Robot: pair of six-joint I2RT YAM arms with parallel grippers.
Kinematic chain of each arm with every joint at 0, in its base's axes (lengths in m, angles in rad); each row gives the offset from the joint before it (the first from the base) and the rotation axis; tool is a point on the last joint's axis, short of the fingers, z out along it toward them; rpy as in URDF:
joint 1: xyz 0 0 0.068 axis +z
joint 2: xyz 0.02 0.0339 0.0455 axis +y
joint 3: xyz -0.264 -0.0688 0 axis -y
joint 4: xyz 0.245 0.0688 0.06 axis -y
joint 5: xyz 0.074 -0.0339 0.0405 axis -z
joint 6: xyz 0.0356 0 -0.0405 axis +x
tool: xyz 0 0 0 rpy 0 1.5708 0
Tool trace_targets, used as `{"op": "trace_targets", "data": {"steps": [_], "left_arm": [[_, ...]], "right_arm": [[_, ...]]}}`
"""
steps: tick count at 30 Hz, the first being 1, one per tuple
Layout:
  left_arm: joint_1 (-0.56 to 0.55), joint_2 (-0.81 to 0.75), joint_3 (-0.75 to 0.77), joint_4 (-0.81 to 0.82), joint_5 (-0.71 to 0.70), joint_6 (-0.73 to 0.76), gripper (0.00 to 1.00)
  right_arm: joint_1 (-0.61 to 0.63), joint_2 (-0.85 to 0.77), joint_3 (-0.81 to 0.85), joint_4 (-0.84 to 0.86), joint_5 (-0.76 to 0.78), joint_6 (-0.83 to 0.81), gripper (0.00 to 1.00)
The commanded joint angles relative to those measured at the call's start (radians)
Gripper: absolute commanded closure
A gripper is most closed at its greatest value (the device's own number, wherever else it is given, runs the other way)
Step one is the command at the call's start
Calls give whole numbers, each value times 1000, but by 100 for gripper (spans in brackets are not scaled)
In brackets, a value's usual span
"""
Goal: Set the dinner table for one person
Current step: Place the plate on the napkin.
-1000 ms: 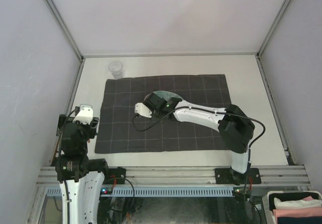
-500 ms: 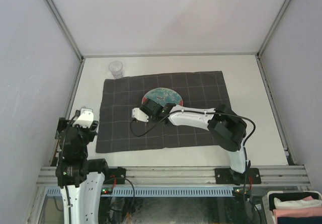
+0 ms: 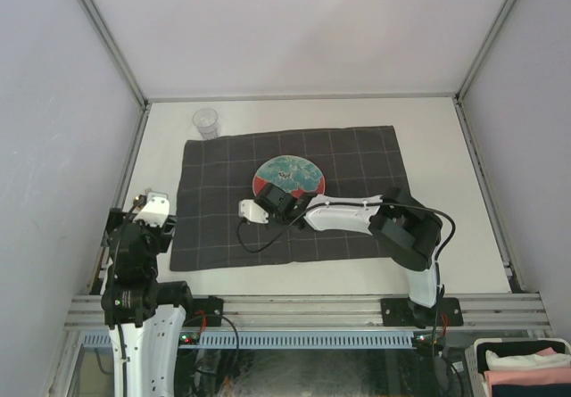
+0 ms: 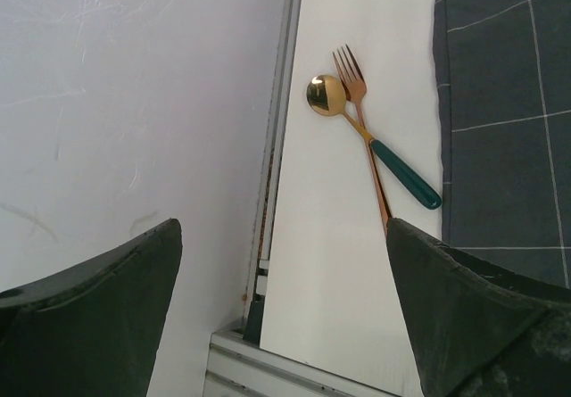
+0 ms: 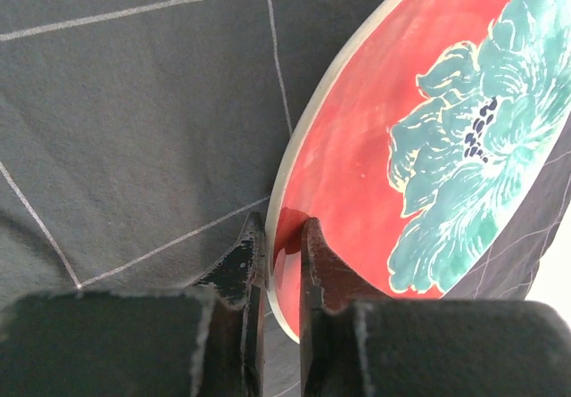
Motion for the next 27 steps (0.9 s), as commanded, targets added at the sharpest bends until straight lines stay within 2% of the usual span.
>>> {"op": "trace_targets", "data": {"steps": [1,6,9,11,14,19,22,23,24,25,27], "left_arm": [[11,15,18,31,3,5,0],[10,-4,14,15,-4,7,0],[10,-8,13,8,-11,7,0],[10,-11,10,9,-16,9,0],[10,-15,8,7,-20,15,0],[10,-31,-9,11,-21,46,0],[10,-31,-14,19,-16,48,0],[10,-28,-12,20,-13,45,0],[10,-23,-11,20,-8,41,0],[10,-20,-9,22,-4,38,0],[11,-9,-10,26,3,33,0]], "right_arm": [[6,26,-86,-101,-257,115,98],[5,33,-132,-83,-260,113,95],[1,34,-133,-81,-265,113,71],[-3,36,-132,-87,-283,117,66],[-1,14,-132,-95,-284,123,47],[-26,-128,-102,-126,-248,124,36],[-99,-234,-12,-193,-296,122,31],[-136,-262,26,-220,-328,121,25],[-178,-286,56,-241,-360,125,10],[-226,-302,84,-258,-401,126,2],[-321,-308,143,-315,-474,114,0]]}}
